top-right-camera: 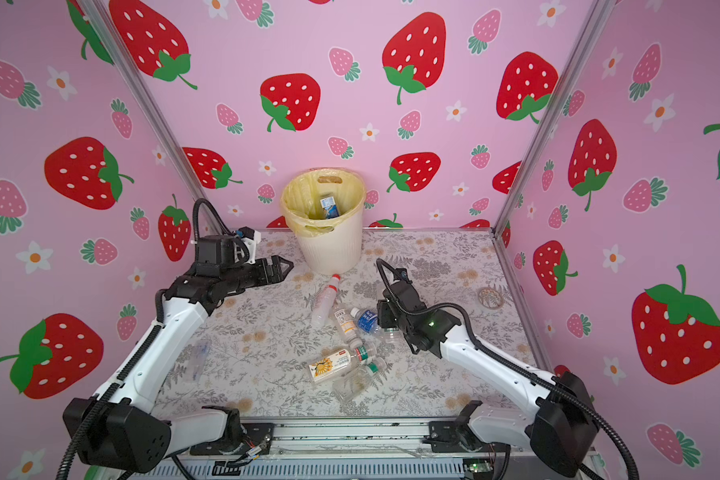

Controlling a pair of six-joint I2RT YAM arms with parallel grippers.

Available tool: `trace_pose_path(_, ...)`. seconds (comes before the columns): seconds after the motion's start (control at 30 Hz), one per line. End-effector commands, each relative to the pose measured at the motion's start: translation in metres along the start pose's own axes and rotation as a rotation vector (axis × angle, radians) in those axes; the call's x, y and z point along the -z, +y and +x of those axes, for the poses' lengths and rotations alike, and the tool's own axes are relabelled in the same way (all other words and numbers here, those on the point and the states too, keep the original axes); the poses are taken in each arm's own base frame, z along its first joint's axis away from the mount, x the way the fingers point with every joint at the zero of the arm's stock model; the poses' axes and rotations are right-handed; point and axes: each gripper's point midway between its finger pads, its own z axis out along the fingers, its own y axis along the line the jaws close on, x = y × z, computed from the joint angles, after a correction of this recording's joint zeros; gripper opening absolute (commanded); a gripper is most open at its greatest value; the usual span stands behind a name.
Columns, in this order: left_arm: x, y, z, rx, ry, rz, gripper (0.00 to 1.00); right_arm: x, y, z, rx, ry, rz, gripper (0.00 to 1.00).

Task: Throw the plastic bottles in the bin
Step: 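Lift the peacock-labelled bottle with the right gripper and carry it over the bin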

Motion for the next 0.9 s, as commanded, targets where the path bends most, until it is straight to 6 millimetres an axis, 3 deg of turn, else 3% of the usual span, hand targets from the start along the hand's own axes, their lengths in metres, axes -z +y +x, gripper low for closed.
trace_pose_path(0.0,0.008,-0.003,-0.003,0.0,-0.017,0.005,0.99,-0.005,0.017,-0.027,0.03,-0.048,-0.039,0.59)
trace_pose_path(0.5,0.008,0.01,-0.004,-0.009,-0.024,-0.053,0.99,-0.032,0.073,-0.1,0.105,-0.159,-0.168,0.59)
trace_pose_path(0.63,0.009,0.015,-0.005,-0.006,-0.033,-0.07,0.99,-0.034,0.078,-0.123,0.111,-0.201,-0.175,0.59)
trace_pose_path(0.87,0.005,0.024,-0.006,0.024,-0.03,-0.082,0.99,-0.006,0.107,-0.2,0.159,-0.352,-0.252,0.59)
